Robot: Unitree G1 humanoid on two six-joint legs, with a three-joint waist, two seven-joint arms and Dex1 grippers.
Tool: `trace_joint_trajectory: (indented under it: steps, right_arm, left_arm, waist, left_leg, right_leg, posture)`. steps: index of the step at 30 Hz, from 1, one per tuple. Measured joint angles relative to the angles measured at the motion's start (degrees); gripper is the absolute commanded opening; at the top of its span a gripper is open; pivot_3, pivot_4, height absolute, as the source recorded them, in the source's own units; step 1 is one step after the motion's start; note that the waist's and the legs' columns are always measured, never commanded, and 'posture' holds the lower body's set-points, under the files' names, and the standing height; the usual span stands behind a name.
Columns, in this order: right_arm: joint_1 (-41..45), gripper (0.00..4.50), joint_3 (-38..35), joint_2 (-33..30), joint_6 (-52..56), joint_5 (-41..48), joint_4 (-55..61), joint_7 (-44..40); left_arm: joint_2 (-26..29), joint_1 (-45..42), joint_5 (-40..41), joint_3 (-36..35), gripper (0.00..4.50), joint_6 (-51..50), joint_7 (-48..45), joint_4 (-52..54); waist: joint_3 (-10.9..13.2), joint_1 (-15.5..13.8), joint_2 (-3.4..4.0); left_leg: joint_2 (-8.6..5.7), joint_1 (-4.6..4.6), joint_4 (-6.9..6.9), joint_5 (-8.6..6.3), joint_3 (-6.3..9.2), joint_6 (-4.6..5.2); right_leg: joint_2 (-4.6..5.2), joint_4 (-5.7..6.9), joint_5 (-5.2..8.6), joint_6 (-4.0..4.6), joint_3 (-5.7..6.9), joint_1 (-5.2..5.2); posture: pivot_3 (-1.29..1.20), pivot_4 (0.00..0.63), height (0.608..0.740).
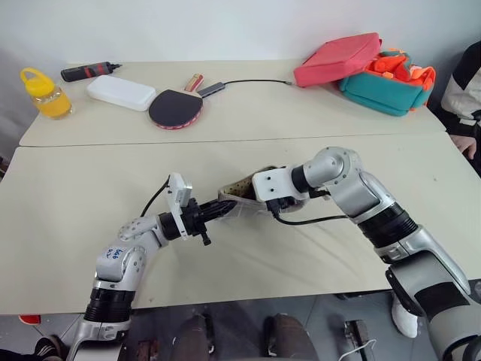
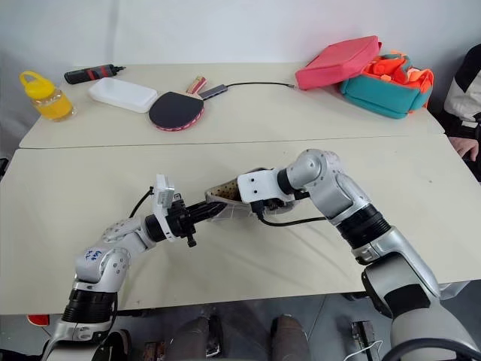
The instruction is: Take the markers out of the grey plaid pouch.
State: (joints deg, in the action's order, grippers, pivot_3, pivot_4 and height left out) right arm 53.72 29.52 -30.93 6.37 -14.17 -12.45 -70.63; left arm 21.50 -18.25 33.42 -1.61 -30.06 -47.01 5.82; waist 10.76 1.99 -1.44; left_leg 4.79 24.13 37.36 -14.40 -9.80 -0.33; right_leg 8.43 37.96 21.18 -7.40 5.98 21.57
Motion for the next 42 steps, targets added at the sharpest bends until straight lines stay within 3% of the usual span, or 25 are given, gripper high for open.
trace_joint_trajectory:
  steps: [5,12,22,34,42]
  right_arm:
    - [-0.24,2.66,0.31,1.8,-2.77,-1.06,-3.32,1.62]
    - [-0.15,0.57,0.0,3.23,-4.25,-1.55,-6.03,2.73]
    - [-0.27,0.54,-1.97,-0.48,-1.22,0.16,-0.47,-0.92]
    - [3.59,0.54,-12.33,-6.77,5.12,7.0,8.03,-3.29]
    - [1.44,0.54,-16.58,-8.32,4.2,13.85,7.78,-1.45]
  left_arm:
    - [0.0,0.4,-0.12,0.19,0.0,0.13,0.03,-0.12]
    - [0.0,0.56,-0.38,0.16,0.0,0.15,0.23,-0.36]
    - [0.59,0.56,-1.43,0.36,0.0,2.07,0.0,-0.3]
    - [2.62,-3.85,-10.54,0.18,0.0,16.22,1.38,-5.32]
    - [10.79,-6.68,-18.83,-0.78,0.0,32.35,2.36,-13.94]
  waist:
    - [0.0,0.32,0.0]
    - [-0.02,0.99,-0.03]
    - [-0.02,0.84,-0.03]
    - [-0.02,-0.13,-0.03]
    - [-0.02,-0.06,-0.03]
  left_leg:
    - [0.01,-0.02,0.0,0.0,0.0,0.0]
    - [0.02,-0.07,0.04,0.02,0.02,-0.01]
    - [0.0,-0.01,-0.01,0.01,0.05,-0.01]
    - [-0.01,0.0,-0.1,0.01,-0.02,0.0]
    - [0.0,0.0,-0.17,0.01,-0.08,0.0]
  right_leg:
    - [0.0,0.02,0.0,0.0,0.0,-0.01]
    - [-0.01,0.06,0.0,0.0,-0.01,-0.08]
    - [0.0,-0.01,0.0,0.0,0.0,-0.04]
    - [0.0,-0.09,0.0,0.0,0.01,0.01]
    - [0.01,-0.11,0.0,0.0,0.01,0.06]
  posture:
    - [0.0,0.15,0.74]
    - [0.0,0.15,0.74]
    - [0.0,0.15,0.74]
    - [0.0,0.15,0.74]
    - [0.0,0.15,0.74]
